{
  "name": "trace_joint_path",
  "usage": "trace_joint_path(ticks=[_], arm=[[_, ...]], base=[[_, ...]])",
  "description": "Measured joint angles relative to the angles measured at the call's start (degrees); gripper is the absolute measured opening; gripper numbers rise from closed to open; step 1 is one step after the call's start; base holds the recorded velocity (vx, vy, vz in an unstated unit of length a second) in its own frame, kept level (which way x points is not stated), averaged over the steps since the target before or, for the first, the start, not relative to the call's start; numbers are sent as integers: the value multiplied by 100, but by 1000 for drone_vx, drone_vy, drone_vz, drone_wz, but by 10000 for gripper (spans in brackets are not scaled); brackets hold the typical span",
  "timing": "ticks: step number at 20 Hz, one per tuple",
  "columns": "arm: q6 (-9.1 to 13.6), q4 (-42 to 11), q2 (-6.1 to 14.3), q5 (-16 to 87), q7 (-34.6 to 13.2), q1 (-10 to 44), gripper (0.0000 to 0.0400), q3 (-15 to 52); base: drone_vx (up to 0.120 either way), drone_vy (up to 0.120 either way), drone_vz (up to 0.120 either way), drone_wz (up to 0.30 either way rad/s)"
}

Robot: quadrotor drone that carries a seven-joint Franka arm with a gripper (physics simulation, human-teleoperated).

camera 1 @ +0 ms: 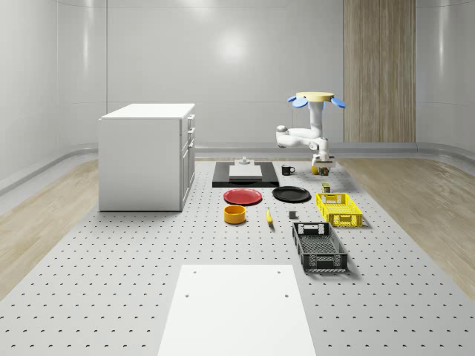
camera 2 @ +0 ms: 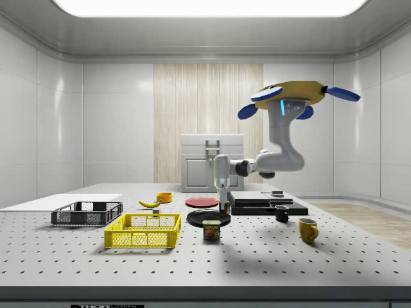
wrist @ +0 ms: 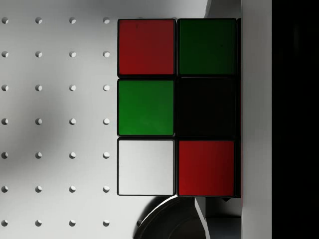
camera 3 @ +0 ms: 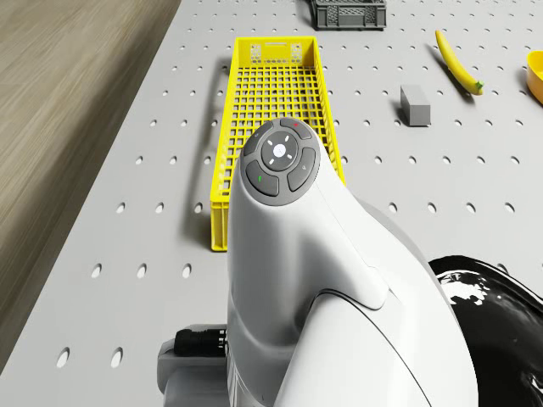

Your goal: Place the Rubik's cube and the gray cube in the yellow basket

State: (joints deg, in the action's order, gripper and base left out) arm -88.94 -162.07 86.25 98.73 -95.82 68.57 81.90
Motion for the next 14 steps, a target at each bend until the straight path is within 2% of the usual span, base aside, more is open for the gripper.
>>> trace_joint_path(ticks=[14], arm=[[-144, 4, 155, -62, -18, 23, 325, 15]], base=[[120, 0, 0, 0]])
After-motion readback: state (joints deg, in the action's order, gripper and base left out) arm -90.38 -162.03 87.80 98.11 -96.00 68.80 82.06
